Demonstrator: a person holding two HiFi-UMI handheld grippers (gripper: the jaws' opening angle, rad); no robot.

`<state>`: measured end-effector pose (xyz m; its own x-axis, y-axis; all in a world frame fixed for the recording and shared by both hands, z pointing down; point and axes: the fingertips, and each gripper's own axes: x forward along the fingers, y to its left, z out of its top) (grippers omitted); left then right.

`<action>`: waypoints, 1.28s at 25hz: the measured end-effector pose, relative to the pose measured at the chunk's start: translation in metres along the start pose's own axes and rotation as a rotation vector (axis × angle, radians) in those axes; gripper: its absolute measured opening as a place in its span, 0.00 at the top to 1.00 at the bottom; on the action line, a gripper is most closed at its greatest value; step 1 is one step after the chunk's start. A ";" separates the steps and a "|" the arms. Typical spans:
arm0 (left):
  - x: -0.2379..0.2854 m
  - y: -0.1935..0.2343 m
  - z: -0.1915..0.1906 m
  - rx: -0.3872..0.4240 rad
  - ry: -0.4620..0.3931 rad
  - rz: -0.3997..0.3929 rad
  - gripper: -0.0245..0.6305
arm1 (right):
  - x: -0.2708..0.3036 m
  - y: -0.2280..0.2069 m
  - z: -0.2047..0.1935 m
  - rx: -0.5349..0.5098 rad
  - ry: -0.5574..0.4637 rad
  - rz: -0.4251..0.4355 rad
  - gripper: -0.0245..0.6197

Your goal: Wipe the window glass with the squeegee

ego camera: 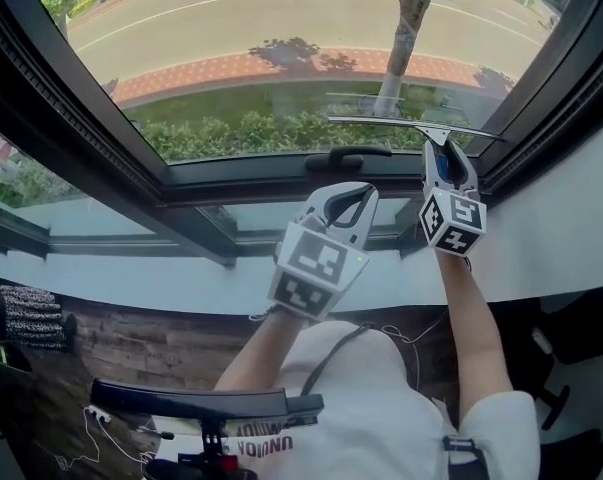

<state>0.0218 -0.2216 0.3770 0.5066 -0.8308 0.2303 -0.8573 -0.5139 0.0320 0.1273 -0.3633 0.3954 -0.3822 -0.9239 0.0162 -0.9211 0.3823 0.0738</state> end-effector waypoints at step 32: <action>0.005 0.027 -0.041 -0.072 0.001 0.047 0.96 | -0.022 0.015 -0.031 0.055 0.018 0.010 0.73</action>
<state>-0.0030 -0.2307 0.4186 0.4659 -0.8532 0.2346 -0.8843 -0.4580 0.0906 0.1248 -0.3375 0.4273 -0.3906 -0.9199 0.0346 -0.9200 0.3914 0.0183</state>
